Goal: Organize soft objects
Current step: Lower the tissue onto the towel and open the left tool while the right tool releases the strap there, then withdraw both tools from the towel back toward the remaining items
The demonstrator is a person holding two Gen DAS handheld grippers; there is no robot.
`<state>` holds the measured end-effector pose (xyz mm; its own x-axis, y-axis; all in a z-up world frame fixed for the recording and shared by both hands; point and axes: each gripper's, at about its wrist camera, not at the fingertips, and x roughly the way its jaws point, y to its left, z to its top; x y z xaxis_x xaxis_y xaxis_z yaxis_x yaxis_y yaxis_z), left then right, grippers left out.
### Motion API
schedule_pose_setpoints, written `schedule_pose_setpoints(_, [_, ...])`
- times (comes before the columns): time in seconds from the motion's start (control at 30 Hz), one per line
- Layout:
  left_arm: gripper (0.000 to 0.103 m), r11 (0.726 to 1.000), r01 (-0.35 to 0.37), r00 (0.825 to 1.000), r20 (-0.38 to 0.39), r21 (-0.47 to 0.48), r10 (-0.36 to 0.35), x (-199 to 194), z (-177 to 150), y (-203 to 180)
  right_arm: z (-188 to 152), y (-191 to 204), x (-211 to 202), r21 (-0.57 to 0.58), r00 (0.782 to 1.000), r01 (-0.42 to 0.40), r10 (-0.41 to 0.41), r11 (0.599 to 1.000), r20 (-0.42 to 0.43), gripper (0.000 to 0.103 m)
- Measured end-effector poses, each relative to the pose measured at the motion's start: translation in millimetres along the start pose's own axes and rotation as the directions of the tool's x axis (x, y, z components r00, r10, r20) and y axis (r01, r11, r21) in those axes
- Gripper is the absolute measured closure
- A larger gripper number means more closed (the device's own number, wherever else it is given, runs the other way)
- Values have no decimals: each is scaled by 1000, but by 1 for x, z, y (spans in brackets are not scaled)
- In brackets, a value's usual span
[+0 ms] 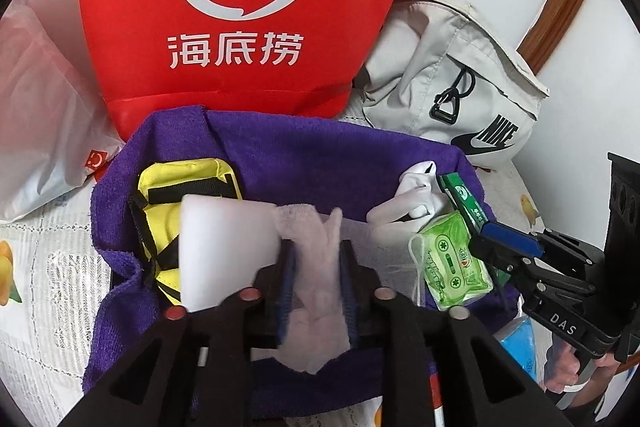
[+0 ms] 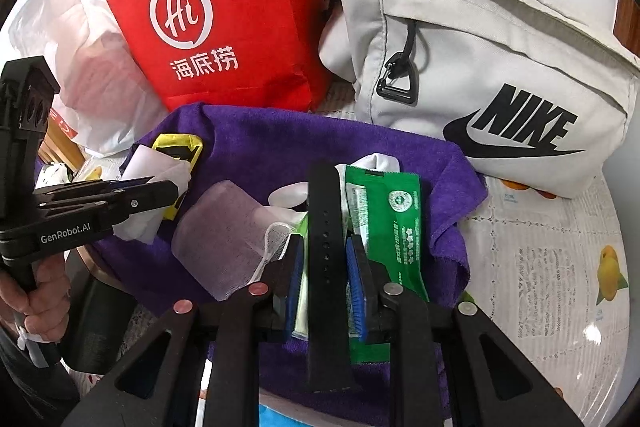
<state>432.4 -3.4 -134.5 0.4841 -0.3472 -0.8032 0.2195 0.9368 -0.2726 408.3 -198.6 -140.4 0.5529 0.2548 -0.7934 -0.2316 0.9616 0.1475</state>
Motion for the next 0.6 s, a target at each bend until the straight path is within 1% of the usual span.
schedule_pose_setpoints(0.03, [72, 1000, 4, 1000, 0, 3, -4, 0, 0, -1, -1, 0, -1, 3, 1000, -4, 4, 1000, 4, 70])
schedule_pose_setpoints(0.07, [68, 1000, 7, 1000, 2, 6, -7, -1, 0, -2, -1, 0, -3, 4, 1000, -7, 7, 1000, 5, 68])
schedule_pose_setpoints(0.1, [63, 1000, 8, 1000, 3, 11, -8, -2, 0, -3, -1, 0, -4, 1, 1000, -8, 8, 1000, 8, 67])
schedule_pose_setpoints(0.17, [60, 1000, 4, 1000, 5, 24, -4, -4, -1, -7, -2, 2, -8, -7, 1000, -4, 5, 1000, 14, 66])
schedule_pose_setpoints(0.3, [60, 999, -22, 1000, 16, 35, 22, -12, -2, -11, -2, 3, -15, -10, 1000, 3, -2, 1000, 23, 65])
schedule_pose_setpoints(0.43, [60, 999, -31, 999, 28, 29, 30, -27, -7, -10, -5, 5, -28, -12, 999, 5, -5, 1000, 38, 65])
schedule_pose_setpoints(0.6, [60, 999, -37, 998, 57, 32, 35, -56, -20, -12, -16, 12, -56, -5, 998, 9, -8, 1000, 67, 65])
